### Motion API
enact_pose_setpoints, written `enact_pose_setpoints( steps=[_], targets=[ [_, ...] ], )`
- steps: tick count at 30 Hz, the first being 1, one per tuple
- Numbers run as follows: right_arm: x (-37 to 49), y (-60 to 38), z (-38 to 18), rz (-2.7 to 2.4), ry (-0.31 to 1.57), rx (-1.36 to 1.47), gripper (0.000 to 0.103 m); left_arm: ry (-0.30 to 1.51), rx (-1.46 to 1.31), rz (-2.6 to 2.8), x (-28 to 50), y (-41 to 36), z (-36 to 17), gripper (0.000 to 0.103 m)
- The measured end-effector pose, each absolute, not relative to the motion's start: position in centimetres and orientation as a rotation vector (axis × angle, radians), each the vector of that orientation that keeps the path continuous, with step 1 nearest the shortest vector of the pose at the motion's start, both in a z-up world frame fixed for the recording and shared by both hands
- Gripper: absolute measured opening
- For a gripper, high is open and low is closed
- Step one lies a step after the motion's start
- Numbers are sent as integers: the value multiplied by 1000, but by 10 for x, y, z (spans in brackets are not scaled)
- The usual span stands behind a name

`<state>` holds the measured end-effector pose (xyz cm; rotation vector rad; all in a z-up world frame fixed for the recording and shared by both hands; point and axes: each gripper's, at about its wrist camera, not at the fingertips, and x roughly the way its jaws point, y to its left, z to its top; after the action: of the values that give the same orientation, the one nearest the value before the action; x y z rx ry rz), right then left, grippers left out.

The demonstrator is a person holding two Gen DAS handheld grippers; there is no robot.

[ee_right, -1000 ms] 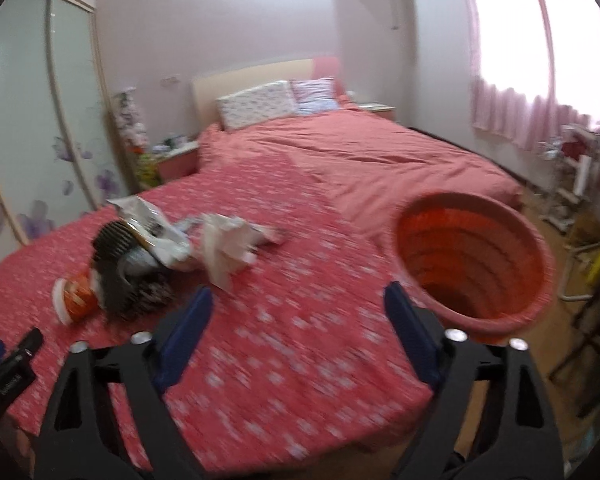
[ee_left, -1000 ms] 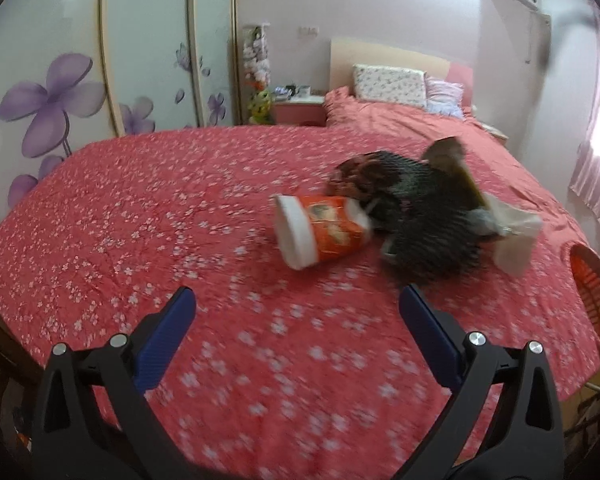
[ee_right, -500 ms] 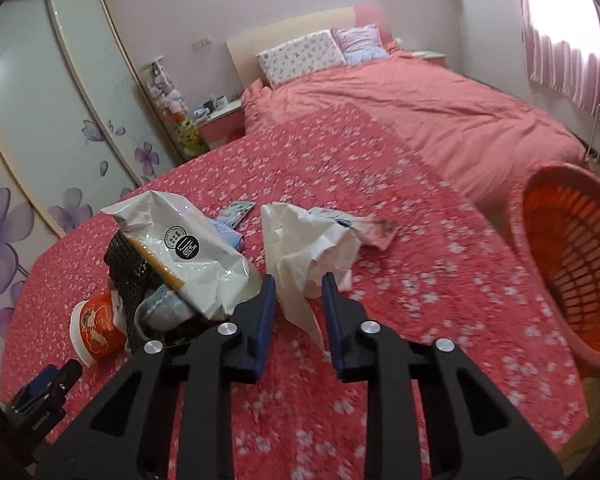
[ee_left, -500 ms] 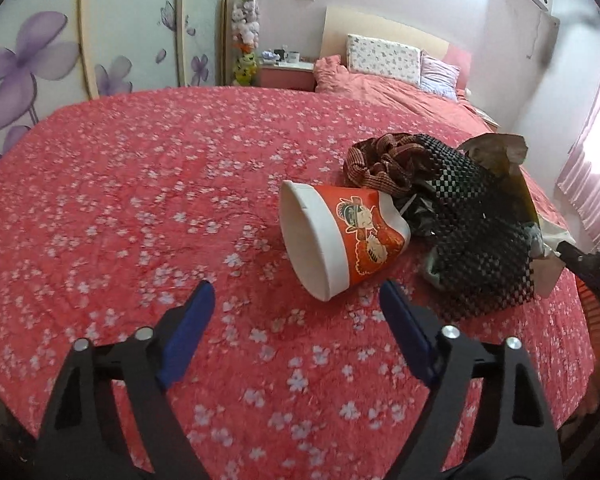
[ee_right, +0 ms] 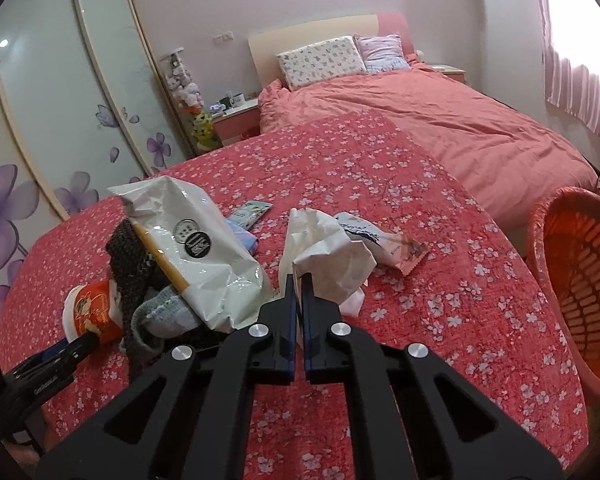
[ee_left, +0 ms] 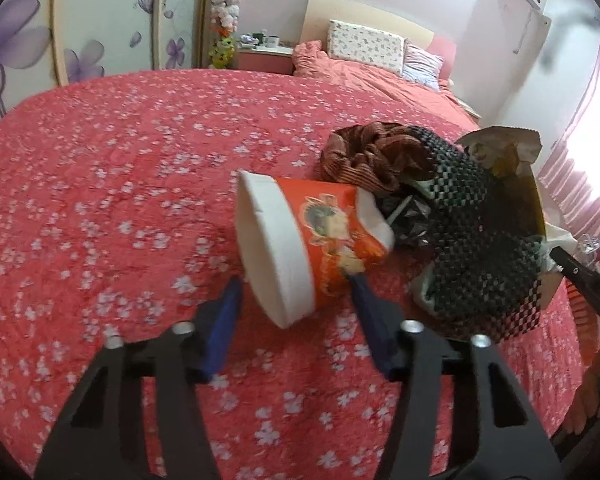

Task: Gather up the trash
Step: 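Close the left tool on the paper cup rim while the right tool grasps the tissue, then carry the cup and tissue in both tools over the orange basket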

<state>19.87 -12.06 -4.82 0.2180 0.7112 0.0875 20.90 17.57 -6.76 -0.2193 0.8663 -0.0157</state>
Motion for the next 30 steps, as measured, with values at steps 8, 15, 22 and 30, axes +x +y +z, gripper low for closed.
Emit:
enact_pose_setpoints(
  steps=[8,15,22,30],
  targets=[
    [190,-122,-37,88,672,196,3,818,-259,-98,208,175,-62,16],
    [186,-129,-37,76,666,206,3,772,-234,-93,201,172,-48,5],
    [184,-130,-41,68,667,208,3,831,-268,-67,218,174,-61,20],
    [178,-134,-34,65,635,198,3,775,-231,-63,210,178,-46,4]
  ],
)
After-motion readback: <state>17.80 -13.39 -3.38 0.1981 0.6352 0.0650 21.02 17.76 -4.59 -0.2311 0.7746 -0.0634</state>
